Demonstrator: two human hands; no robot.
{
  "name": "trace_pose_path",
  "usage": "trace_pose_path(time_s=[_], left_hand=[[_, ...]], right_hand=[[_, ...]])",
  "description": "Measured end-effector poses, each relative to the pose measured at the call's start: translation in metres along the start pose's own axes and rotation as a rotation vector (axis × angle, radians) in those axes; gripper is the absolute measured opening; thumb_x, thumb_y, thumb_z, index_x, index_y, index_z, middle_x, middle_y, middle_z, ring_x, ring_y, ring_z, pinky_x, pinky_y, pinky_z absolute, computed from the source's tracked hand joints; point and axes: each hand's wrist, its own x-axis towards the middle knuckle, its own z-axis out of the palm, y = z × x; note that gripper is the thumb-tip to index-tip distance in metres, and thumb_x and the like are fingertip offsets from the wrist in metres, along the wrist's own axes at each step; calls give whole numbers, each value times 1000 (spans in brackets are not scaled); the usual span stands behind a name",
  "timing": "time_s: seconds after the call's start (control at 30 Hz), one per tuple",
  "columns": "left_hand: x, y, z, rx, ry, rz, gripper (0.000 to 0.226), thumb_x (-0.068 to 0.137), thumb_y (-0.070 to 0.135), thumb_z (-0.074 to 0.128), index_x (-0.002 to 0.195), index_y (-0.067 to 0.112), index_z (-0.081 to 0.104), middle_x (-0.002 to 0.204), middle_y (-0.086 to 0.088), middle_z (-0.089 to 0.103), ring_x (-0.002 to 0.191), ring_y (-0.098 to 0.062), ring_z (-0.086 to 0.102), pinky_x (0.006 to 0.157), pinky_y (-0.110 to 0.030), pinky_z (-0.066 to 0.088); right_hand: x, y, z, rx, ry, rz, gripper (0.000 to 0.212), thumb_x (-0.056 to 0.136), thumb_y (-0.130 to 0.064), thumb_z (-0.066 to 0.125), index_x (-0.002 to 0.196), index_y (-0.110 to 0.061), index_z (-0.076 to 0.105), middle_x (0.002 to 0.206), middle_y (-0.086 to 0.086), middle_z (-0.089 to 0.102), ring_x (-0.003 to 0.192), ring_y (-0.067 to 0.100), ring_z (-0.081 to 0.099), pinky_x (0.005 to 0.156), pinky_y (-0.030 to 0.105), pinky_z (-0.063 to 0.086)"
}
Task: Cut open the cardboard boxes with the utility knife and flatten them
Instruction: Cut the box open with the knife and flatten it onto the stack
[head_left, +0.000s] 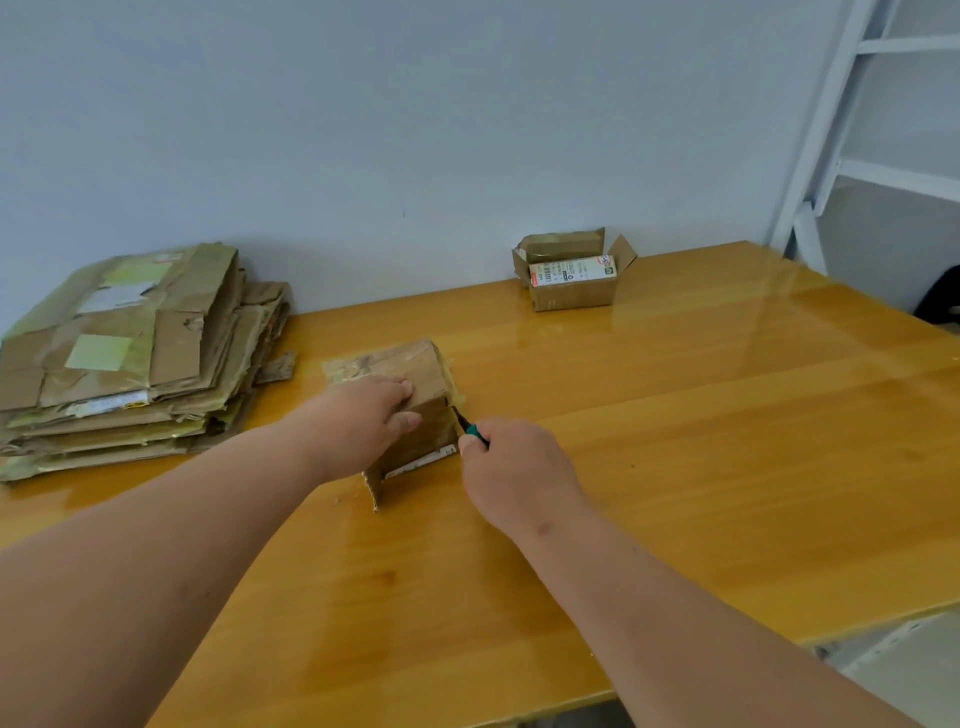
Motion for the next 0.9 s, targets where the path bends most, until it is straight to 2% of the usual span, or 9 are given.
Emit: trace_pose_path(time_s=[0.27, 0.43, 0.57, 0.7, 0.83, 0.9], left_hand=[[0, 0, 3, 1, 13, 3, 52, 100, 45, 40, 148, 24, 36, 152, 4, 38, 135, -19, 40, 108, -32, 33], [0, 2, 3, 3, 22, 7, 51, 100, 44, 40, 147, 23, 38, 148, 3, 43, 131, -19, 43, 105, -31, 36], [0, 3, 3, 14, 19, 3, 52, 101, 43, 40, 148, 23, 35, 152, 4, 38, 135, -18, 39, 108, -32, 33], [-1, 6, 2, 32, 16, 10, 50, 101, 42, 39, 148, 22, 36, 152, 4, 38, 135, -19, 39, 108, -32, 34], [-1, 7, 2, 44, 6, 7, 51, 101, 41, 38, 148, 22, 35, 153, 2, 37, 136, -20, 39, 109, -34, 34], [-1, 8, 2, 37, 0, 5, 50, 102, 40, 38, 148, 21, 36, 152, 1, 38, 136, -20, 38, 109, -33, 33]], right_hand=[[0, -2, 4, 32, 54, -30, 35, 100, -31, 42, 67, -21, 43, 68, 0, 50, 60, 17, 45, 52, 33, 29], [1, -4, 6, 18, 64, -1, 33, 100, -30, 42, 68, -24, 43, 70, -2, 51, 61, 13, 45, 51, 31, 27], [5, -3, 8, 31, 29, 46, 32, 98, -30, 44, 68, -22, 46, 69, -1, 52, 61, 15, 47, 51, 31, 29], [5, -6, 8, 15, -7, 87, 31, 98, -32, 43, 69, -23, 45, 71, -2, 52, 63, 18, 47, 62, 32, 36], [3, -11, 4, -75, -49, 123, 28, 99, -31, 42, 72, -24, 45, 74, -3, 51, 66, 17, 48, 76, 41, 44], [6, -16, 2, -62, -79, 177, 26, 96, -28, 45, 71, -22, 44, 74, -1, 50, 64, 17, 46, 74, 39, 43]])
